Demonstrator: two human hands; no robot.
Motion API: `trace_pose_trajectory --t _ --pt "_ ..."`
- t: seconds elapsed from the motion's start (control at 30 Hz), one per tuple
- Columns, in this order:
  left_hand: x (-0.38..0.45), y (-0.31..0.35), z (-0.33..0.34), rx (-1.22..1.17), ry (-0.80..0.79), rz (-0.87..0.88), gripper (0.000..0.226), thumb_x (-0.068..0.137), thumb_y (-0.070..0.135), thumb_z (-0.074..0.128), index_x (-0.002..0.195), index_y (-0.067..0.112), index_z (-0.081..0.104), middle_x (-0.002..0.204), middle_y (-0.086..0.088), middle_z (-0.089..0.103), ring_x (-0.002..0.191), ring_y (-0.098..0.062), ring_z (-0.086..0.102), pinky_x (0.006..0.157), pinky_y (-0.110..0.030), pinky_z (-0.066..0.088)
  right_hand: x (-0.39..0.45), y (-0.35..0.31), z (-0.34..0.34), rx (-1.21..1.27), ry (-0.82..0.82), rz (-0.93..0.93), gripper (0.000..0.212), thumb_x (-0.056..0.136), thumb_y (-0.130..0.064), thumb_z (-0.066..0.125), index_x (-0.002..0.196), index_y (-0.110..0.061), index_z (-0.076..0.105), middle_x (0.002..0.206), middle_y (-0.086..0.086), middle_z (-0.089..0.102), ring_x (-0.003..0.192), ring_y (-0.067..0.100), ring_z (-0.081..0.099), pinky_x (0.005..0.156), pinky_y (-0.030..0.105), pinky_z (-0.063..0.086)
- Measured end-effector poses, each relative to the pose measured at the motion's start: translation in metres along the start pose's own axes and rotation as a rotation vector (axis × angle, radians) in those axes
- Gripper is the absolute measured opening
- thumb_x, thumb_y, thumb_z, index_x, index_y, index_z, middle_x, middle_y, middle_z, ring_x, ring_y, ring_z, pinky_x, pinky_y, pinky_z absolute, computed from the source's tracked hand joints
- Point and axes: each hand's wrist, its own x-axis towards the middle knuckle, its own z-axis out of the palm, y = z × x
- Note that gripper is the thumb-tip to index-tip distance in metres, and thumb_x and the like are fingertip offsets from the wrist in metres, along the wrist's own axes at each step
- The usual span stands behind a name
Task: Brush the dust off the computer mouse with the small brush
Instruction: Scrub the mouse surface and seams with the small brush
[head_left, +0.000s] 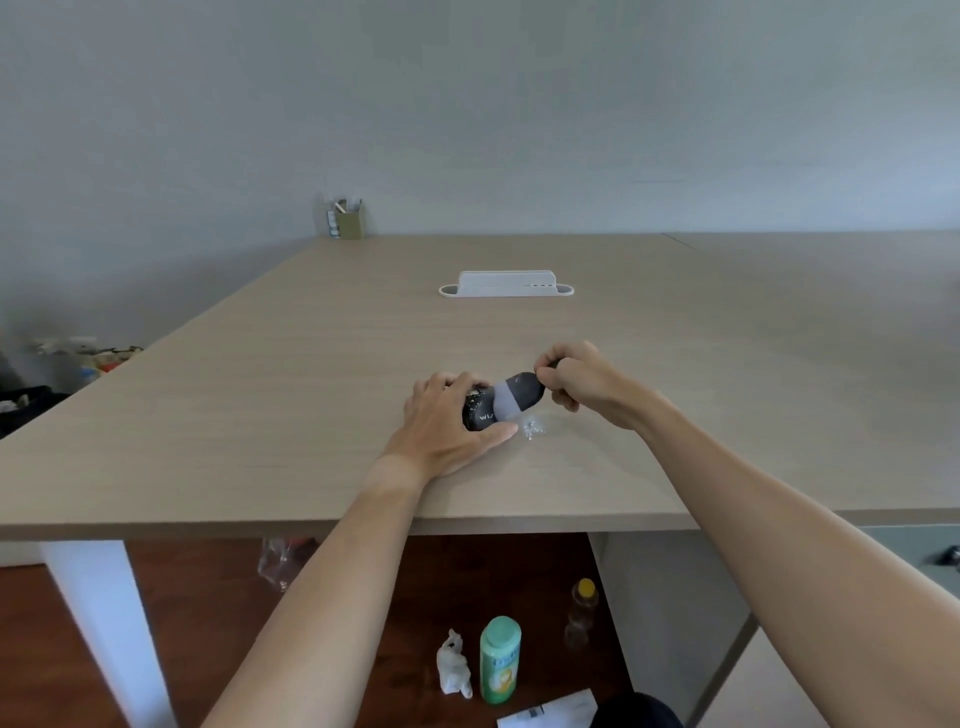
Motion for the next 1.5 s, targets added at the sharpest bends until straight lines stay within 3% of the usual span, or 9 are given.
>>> trace_pose_trajectory --t 0.17,0.43,0.6,0.8,0.9,1.07,1.23,1.37,1.5 --pt "0.003 -0.006 0.005 -0.018 -0.003 0.009 0.063 0.06 0.073 0.052 0.116 0.044 0.053 0.118 0.009 0.05 0.121 -0.017 0.037 0.097 -0.031 0.027 0.002 0.01 0.0 -0.18 0.084 -0.039 0.02 0.077 0.002 0.042 0.067 -0.01 0.055 0.061 0.002 0.046 0.058 0.018 0.038 0.055 0.028 0.032" --pt "0.002 -0.003 0.005 -0.002 0.006 -0.011 0.069 0.058 0.071 0.051 0.118 0.038 0.052 0.119 0.006 0.05 0.12 -0.02 0.038 0.096 -0.03 0.026 -0.001 0.002 0.008 0.043 0.008 -0.007 0.021 0.082 0.005 0.042 0.071 -0.009 0.051 0.07 0.008 0.047 0.055 0.019 0.04 0.048 0.026 0.03" --pt "0.004 -0.009 0.008 -0.018 -0.022 0.007 0.055 0.061 0.065 0.054 0.112 0.045 0.051 0.118 0.011 0.055 0.121 -0.02 0.041 0.1 -0.035 0.03 0.005 0.008 0.004 -0.156 0.133 -0.055 0.018 0.075 0.002 0.043 0.068 -0.01 0.055 0.069 0.007 0.047 0.064 0.02 0.041 0.062 0.031 0.035" --pt "0.003 -0.011 0.003 -0.058 -0.046 0.068 0.041 0.06 0.056 0.051 0.099 0.044 0.039 0.107 0.006 0.049 0.106 -0.017 0.043 0.1 -0.045 0.036 0.002 -0.004 0.009 0.095 0.053 -0.027 0.023 0.082 0.004 0.045 0.068 -0.012 0.053 0.069 0.009 0.047 0.054 0.02 0.04 0.049 0.029 0.028" --pt "0.003 -0.009 0.002 -0.073 -0.037 0.09 0.054 0.06 0.053 0.048 0.11 0.034 0.05 0.11 0.005 0.05 0.109 -0.016 0.044 0.102 -0.046 0.036 0.002 0.0 0.014 0.02 0.024 -0.041 0.024 0.082 0.004 0.044 0.068 -0.013 0.053 0.068 0.006 0.049 0.056 0.018 0.04 0.05 0.029 0.03" --pt "0.001 -0.008 0.001 -0.096 -0.033 0.091 0.066 0.06 0.055 0.049 0.121 0.033 0.054 0.116 0.006 0.052 0.118 -0.017 0.046 0.106 -0.046 0.035 0.002 -0.001 0.007 -0.198 0.236 -0.109 0.024 0.083 -0.002 0.047 0.07 -0.019 0.056 0.068 -0.009 0.054 0.067 0.009 0.048 0.056 0.024 0.034" --pt "0.0 -0.006 -0.002 -0.091 -0.035 0.079 0.055 0.058 0.057 0.048 0.108 0.033 0.051 0.11 0.006 0.049 0.11 -0.019 0.046 0.103 -0.047 0.037 0.0 0.0 0.009 0.036 0.001 -0.091 0.025 0.083 0.006 0.046 0.07 -0.013 0.056 0.061 0.002 0.05 0.054 0.017 0.043 0.05 0.027 0.032" --pt "0.0 -0.005 0.0 -0.088 -0.033 0.078 0.075 0.057 0.058 0.046 0.125 0.027 0.056 0.119 0.004 0.052 0.119 -0.02 0.046 0.106 -0.045 0.035 0.001 0.007 0.008 -0.218 0.167 -0.119 0.025 0.082 0.001 0.047 0.07 -0.019 0.056 0.065 -0.008 0.054 0.063 0.008 0.047 0.055 0.024 0.034" --pt "-0.002 -0.003 -0.002 -0.088 -0.041 0.074 0.074 0.058 0.06 0.046 0.124 0.028 0.055 0.118 0.006 0.049 0.12 -0.019 0.045 0.107 -0.041 0.033 0.002 0.007 0.0 -0.063 0.133 -0.112 0.023 0.082 0.003 0.048 0.072 -0.016 0.057 0.063 -0.001 0.052 0.059 0.015 0.045 0.054 0.026 0.034"
